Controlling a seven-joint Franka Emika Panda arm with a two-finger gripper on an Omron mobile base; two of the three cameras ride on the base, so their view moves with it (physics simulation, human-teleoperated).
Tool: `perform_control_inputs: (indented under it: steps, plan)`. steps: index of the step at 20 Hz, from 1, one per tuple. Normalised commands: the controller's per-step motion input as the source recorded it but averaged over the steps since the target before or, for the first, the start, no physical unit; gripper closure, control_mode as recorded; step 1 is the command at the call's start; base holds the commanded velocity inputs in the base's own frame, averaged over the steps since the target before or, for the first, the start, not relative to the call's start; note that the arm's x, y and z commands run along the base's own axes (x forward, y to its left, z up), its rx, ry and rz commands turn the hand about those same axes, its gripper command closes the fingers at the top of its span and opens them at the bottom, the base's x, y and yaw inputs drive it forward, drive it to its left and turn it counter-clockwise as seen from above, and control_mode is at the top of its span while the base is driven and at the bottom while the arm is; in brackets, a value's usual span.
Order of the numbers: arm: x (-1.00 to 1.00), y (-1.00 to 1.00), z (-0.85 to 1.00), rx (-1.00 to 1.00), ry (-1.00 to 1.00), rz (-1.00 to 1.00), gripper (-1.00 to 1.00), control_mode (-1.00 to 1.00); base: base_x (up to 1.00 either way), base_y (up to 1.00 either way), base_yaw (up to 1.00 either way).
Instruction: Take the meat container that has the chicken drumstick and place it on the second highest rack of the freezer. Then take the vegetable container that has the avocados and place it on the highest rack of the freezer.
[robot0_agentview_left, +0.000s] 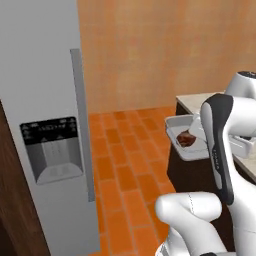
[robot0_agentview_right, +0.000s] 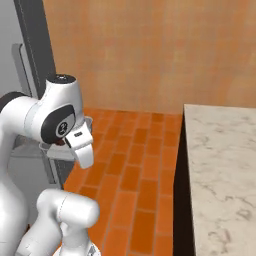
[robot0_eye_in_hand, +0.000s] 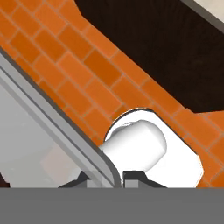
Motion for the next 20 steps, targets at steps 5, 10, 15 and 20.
perform_control_inputs:
  steps: [5,10,15,20]
  plan:
    - [0.00,0.00,0.00,0.00,0.00,0.00,1.00,1.00,1.00,-0.22,0.00]
    - [0.00,0.00,0.00,0.00,0.00,0.00,1.00,1.00,1.00,-0.24,0.00]
    - [0.00,0.00,0.00,0.00,0.00,0.00,1.00,1.00,1.00,-0.19,0.00]
    - [0.00,0.00,0.00,0.00,0.00,0.00,1.00,1.00,1.00,-0.18,0.00]
